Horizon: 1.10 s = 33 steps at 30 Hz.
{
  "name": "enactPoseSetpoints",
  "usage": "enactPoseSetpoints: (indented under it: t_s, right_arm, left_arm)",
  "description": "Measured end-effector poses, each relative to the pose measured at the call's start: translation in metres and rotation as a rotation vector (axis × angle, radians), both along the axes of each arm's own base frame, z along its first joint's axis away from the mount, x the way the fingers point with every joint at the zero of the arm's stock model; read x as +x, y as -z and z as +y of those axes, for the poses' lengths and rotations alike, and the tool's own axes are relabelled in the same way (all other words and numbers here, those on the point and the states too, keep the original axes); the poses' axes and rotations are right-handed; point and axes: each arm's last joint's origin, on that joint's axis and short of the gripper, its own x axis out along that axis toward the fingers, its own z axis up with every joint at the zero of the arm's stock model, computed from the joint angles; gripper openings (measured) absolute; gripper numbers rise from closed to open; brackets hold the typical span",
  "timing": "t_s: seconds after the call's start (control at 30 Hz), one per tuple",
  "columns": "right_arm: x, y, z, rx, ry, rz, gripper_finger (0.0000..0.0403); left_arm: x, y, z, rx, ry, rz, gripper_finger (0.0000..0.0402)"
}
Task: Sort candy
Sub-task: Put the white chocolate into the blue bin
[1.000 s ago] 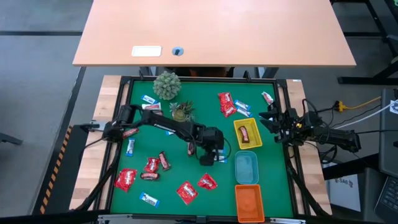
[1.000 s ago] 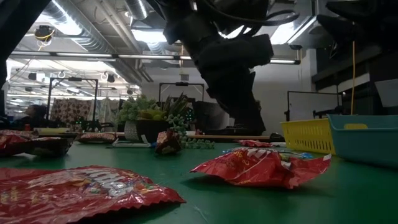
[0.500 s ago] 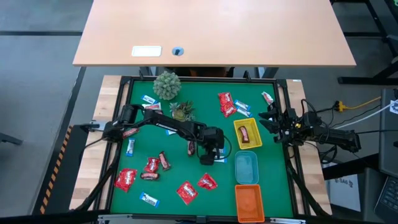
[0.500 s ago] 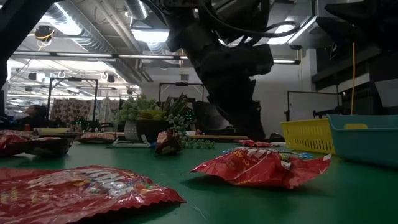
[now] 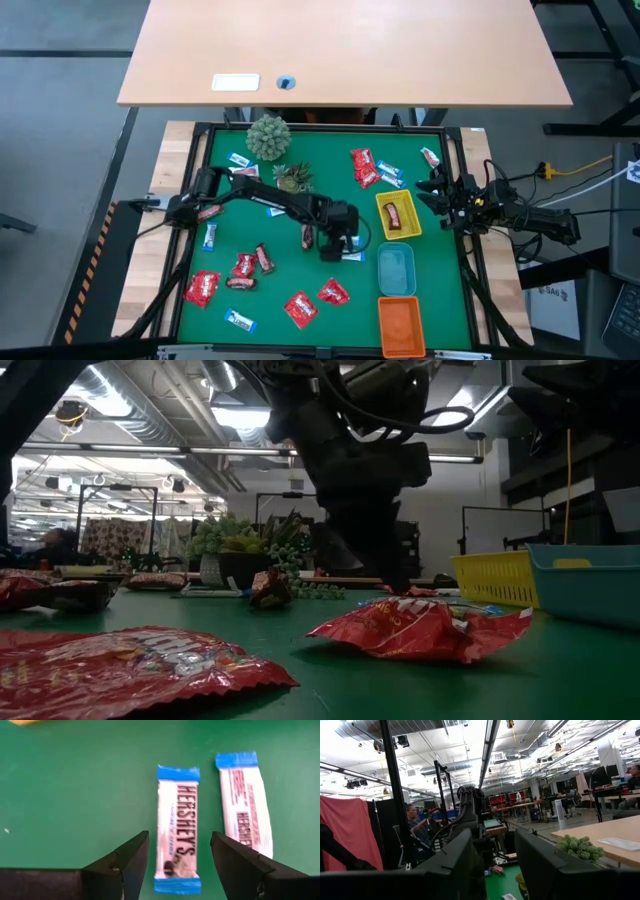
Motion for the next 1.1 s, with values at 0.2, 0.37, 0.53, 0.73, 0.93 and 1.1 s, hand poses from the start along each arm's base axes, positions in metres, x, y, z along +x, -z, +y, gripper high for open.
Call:
enactPoseSetpoints:
  t_s: [0.2,0.37,0.53,0.73,0.93,1.1]
  right_arm:
    - [0.0,0.0,0.0,0.0,0.0,0.002,0.015]
    - [0.0,0.0,0.0,0.0,-0.001,0.003,0.015]
    - [0.001,0.002,0.0,0.002,-0.001,0.021,0.015]
    - [0.001,0.004,0.0,0.005,-0.001,0.044,0.015]
    - [0.002,0.004,0.0,0.005,-0.001,0.047,0.015]
    - [0.002,0.005,0.0,0.005,-0.002,0.051,0.015]
  left_arm:
    - [0.0,0.0,0.001,0.032,-0.018,0.005,0.0208]
    - [-0.001,0.001,0.002,0.011,-0.01,0.007,0.0208]
    - [-0.002,0.002,-0.003,0.011,0.002,0.014,0.0208]
    - [-0.002,0.002,-0.001,0.009,-0.002,0.015,0.0207]
    - [-0.004,0.01,0.0,0.013,-0.004,0.066,0.0207]
    - [-0.003,0.015,-0.001,-0.027,-0.013,0.077,0.0207]
